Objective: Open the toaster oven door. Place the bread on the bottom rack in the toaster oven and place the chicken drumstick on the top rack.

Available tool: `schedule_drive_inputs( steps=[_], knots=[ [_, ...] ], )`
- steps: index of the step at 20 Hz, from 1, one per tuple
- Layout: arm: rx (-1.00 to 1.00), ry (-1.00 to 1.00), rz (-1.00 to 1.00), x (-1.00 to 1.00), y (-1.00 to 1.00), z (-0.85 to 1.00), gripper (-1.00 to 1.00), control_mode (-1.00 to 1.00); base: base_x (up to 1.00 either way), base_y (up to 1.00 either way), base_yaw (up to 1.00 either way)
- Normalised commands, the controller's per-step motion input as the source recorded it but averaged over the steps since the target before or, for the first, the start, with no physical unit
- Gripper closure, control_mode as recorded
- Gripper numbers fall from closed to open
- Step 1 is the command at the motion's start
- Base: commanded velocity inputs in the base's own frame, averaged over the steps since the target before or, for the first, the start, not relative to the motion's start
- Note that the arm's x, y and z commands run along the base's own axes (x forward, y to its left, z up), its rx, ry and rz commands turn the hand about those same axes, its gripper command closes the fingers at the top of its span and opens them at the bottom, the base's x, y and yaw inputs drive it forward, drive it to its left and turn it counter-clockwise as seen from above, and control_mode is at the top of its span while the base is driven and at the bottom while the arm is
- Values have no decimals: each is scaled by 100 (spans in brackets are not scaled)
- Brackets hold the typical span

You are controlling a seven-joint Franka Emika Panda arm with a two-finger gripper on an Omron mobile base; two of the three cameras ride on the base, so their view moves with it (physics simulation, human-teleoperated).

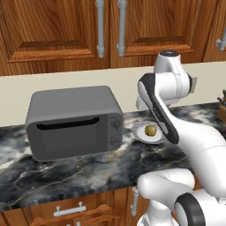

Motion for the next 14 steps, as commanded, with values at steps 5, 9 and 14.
schedule_drive_inputs(
  steps=[5,9,14],
  knots=[
    [-10,0,13,-36,23,0,-100,-100,0,0,0],
    [-9,4,19,-25,35,0,-100,-100,0,0,0],
    [-15,4,30,-23,40,0,-100,-100,0,0,0]
  ],
)
